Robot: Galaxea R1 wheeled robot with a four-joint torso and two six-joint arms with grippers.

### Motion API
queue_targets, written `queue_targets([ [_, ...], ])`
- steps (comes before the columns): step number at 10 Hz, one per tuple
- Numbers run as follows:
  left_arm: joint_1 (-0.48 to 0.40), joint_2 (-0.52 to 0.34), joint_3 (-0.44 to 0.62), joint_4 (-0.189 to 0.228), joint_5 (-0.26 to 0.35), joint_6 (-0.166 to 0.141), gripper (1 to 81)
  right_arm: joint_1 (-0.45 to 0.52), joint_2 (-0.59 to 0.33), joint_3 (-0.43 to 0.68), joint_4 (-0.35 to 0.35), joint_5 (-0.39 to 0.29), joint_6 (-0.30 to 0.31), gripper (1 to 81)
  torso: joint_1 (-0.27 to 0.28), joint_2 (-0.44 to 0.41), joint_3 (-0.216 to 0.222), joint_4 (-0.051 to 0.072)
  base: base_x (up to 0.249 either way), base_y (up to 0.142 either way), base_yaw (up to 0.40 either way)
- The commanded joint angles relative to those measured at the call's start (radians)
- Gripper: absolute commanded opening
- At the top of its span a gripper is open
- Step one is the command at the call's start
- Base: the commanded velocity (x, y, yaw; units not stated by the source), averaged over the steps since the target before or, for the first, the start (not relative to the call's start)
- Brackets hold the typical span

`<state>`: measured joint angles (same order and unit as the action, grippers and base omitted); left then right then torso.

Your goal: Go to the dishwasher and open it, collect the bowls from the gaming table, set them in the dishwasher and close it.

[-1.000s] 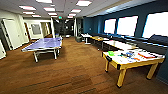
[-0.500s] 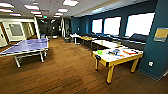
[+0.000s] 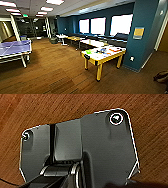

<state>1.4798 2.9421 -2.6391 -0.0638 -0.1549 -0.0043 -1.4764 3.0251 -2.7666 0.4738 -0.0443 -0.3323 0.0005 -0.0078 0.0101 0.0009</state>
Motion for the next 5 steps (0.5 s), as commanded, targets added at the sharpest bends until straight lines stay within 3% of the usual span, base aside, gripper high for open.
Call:
queue_targets([
  [1, -0.060, -0.012, 0.001, 0.001, 0.043, -0.003, 81.1, 0.063, 0.002, 0.003, 0.002, -0.060, -0.002, 81.1, 0.000, 0.000, 0.000, 0.000, 0.000, 0.000, -0.358],
  [5, -0.060, -0.012, 0.001, -0.001, 0.043, -0.003, 81.1, 0.063, 0.004, 0.003, 0.002, -0.062, -0.002, 81.1, 0.000, 0.000, 0.000, 0.000, 0.000, 0.000, -0.360],
])
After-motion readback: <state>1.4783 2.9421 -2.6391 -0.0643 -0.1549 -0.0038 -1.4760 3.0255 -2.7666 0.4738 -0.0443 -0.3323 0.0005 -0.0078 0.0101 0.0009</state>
